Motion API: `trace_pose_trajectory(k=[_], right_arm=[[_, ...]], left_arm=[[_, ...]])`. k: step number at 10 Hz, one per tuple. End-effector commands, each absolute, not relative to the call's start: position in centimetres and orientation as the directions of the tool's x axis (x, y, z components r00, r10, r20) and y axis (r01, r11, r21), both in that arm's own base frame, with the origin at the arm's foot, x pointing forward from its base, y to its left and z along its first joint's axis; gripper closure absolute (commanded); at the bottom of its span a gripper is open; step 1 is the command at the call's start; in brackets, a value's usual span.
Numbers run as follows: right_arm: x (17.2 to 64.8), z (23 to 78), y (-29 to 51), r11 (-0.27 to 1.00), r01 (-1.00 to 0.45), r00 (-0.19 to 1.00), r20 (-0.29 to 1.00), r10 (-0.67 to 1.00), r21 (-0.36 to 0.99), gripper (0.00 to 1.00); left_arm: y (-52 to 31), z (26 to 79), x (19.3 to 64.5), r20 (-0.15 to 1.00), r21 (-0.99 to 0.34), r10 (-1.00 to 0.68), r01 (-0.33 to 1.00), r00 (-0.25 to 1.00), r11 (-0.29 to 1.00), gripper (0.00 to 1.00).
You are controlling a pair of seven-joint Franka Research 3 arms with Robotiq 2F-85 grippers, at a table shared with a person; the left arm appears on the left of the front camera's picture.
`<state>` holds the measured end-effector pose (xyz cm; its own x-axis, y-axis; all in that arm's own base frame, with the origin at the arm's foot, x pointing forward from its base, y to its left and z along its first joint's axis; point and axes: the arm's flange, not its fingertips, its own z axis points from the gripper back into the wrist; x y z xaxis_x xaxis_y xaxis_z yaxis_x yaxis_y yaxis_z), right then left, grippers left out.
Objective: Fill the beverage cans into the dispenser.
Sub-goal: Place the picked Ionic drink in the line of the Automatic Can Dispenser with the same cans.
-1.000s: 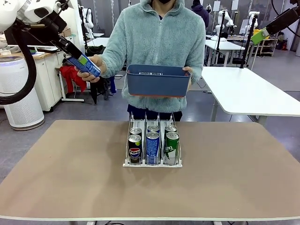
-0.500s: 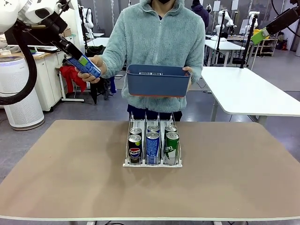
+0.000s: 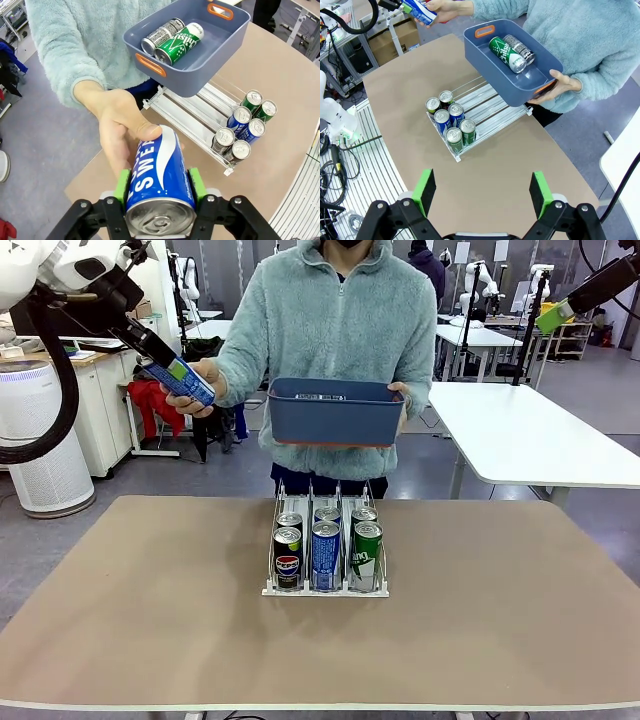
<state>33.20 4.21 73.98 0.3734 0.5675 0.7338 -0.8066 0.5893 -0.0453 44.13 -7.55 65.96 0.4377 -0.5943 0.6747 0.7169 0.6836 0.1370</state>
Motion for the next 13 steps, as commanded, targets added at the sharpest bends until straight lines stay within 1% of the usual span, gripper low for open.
trace_pose_trajectory(k=[1,13], right_arm=[[33.15,73.92,4.31,0.589,-0.807,0.374,0.732,0.570,-0.046,0.00],[33.15,73.92,4.31,0.589,-0.807,0.374,0.732,0.570,-0.046,0.00]], left_arm=[[-7.40,66.02,44.10,0.676,0.136,-0.592,0.715,0.439,0.686,1.00],[-7.40,66.02,44.10,0.676,0.136,-0.592,0.715,0.439,0.686,1.00]])
